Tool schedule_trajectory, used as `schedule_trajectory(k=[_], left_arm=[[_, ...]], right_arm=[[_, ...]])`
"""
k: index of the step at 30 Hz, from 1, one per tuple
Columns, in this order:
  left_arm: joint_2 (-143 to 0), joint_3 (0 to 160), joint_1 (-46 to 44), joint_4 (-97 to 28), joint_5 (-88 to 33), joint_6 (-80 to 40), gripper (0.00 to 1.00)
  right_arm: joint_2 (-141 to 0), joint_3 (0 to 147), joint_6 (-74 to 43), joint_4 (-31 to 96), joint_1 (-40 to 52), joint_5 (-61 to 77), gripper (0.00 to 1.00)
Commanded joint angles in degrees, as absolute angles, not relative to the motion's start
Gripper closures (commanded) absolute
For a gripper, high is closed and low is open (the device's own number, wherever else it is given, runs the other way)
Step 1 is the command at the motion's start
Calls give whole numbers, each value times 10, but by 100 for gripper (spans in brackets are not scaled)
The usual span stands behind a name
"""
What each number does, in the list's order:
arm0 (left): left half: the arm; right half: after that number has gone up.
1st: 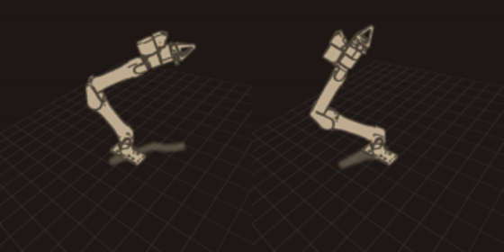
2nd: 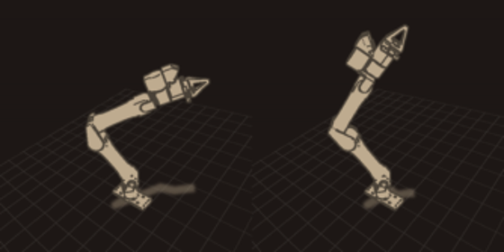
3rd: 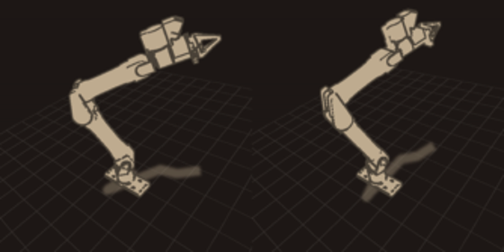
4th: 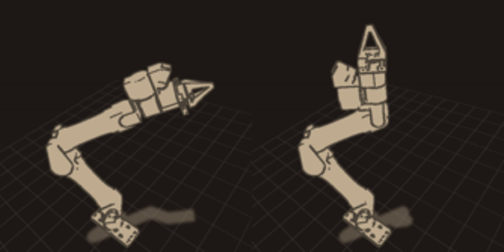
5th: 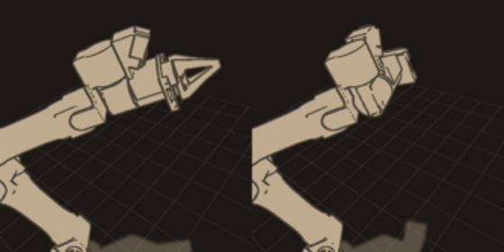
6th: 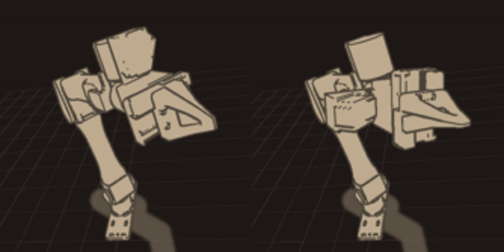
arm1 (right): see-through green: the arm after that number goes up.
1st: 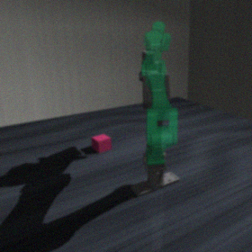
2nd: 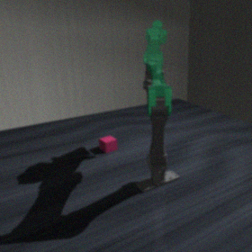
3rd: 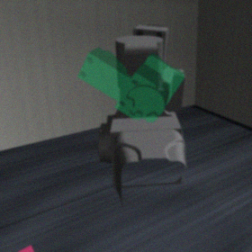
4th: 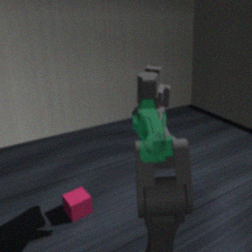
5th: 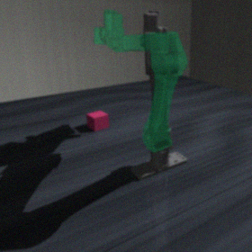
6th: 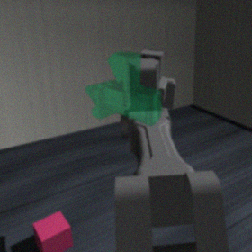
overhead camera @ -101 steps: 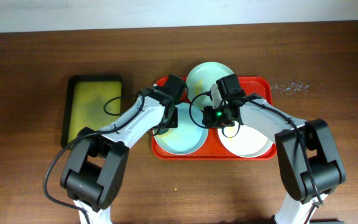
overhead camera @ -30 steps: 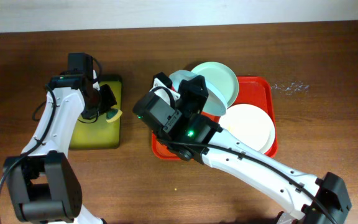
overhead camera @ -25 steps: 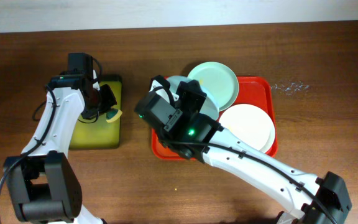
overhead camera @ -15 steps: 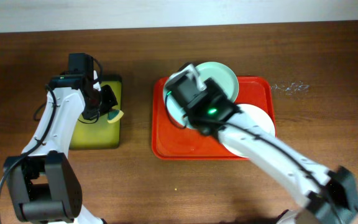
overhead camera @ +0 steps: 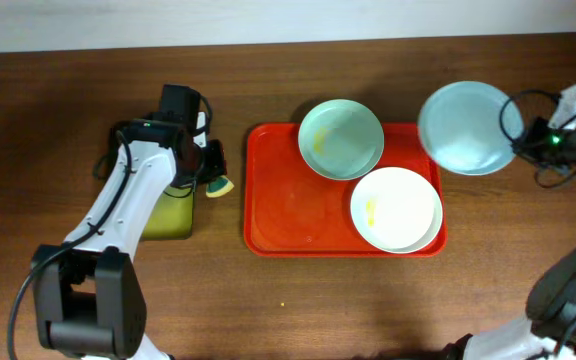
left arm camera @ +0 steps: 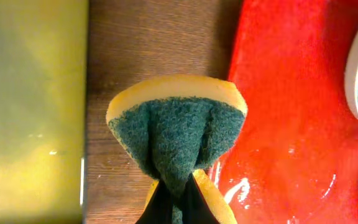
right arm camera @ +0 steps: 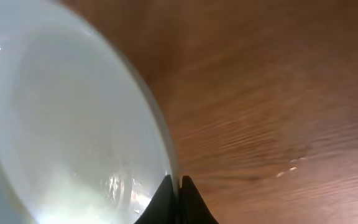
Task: Clean dirty plates on tray and stack at the side
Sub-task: 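Lift the light blue plate with the right gripper and place it right of the tray, then grasp the light green plate rim with the right gripper, bring sponge over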
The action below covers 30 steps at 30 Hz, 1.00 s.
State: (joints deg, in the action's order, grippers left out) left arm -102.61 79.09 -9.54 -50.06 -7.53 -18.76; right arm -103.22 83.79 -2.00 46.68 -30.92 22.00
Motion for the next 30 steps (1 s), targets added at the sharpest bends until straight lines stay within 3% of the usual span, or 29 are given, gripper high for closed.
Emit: schedule_trajectory(k=[1,6,9,10,17,19,21,23,26,30], left_arm=[[-1009,797,-117,-498,-82,-174,100],[-1009,797,-146,-486,-79,-174,100],[-1009,797,-156,-471,-77,-174,100],[-1009,797,-157,-471,-77,-174,100],[-1009,797,-157,-471,-77,-174,100],[-1009,797,-157,-470,-77,-174,100],[-1009,797,-157,-462,-77,-174,100],[-1009,797,-157,-456,-77,-174,100],[-1009,797,-157,-459,-77,-174,100],[-1009,797,-157,-459,-78,-174,100]], right_arm=[[-1098,840,-76,422,-348,234,96],[-1192,840,-76,385,-390,233,95],[-1192,842,-76,392,-390,218,76],[-1190,843,-76,401,-390,218,60],[-1036,845,-125,426,-380,221,50],[-965,845,-125,422,-336,221,44],[-945,845,-109,421,-255,221,44],[-971,844,-88,409,-152,188,45],[-1051,844,-88,364,-19,60,55],[-1149,844,-89,324,55,1,55]])
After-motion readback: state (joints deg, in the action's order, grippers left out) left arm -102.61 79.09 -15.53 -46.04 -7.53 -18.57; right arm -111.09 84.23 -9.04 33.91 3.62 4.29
